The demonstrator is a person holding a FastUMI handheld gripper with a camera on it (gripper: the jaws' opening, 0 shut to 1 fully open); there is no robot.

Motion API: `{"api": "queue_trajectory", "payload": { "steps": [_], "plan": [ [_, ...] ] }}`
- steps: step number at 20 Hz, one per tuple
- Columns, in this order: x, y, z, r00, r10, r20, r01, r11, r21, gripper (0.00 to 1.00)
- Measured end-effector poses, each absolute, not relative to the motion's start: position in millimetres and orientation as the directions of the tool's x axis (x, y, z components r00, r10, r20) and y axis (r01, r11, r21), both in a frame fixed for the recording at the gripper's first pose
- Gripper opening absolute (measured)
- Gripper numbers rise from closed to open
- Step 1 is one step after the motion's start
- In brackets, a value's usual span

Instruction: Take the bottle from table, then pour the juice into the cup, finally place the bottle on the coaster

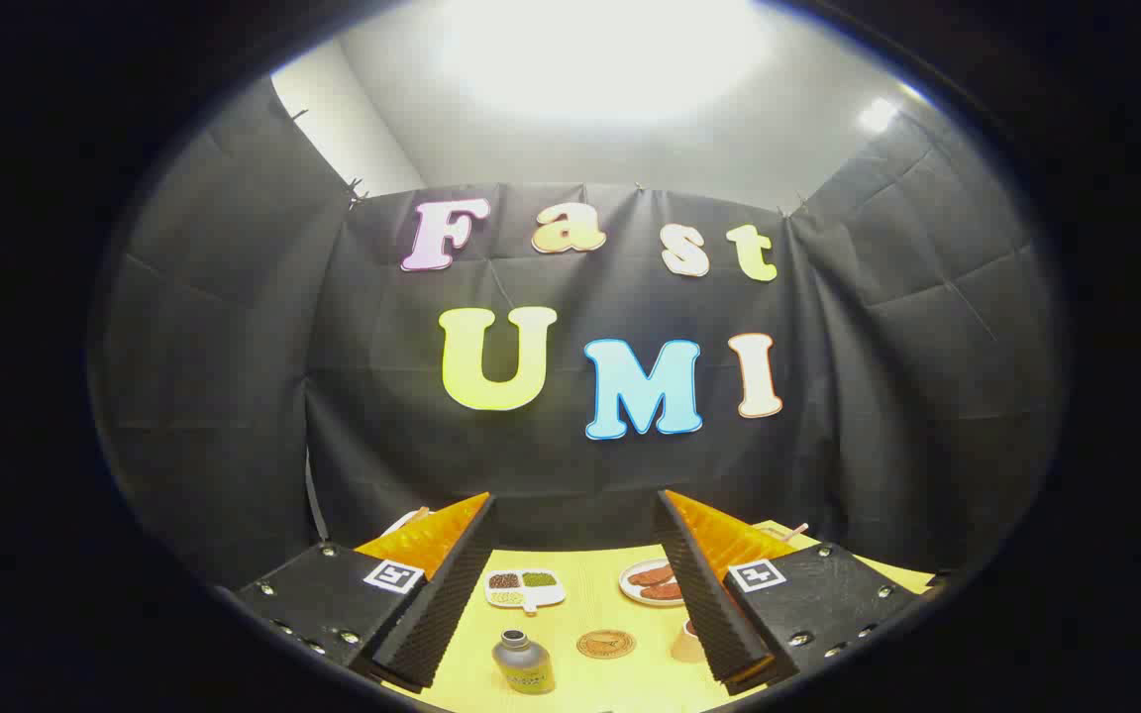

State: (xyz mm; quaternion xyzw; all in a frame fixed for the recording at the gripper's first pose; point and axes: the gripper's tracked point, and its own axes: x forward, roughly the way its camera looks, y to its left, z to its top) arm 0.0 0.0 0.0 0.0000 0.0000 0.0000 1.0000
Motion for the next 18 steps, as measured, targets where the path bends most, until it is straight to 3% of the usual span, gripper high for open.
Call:
{"api": "queue_trajectory", "payload": {
  "steps": [8,18],
  "plan": [
    [2,10,-3,1.0,0.028,0.007,-0.028,0.997,-0.067,0.96],
    [7,-1,-19,0.999,-0.032,-0.007,0.032,0.999,-0.041,0.97]
  ]
}}
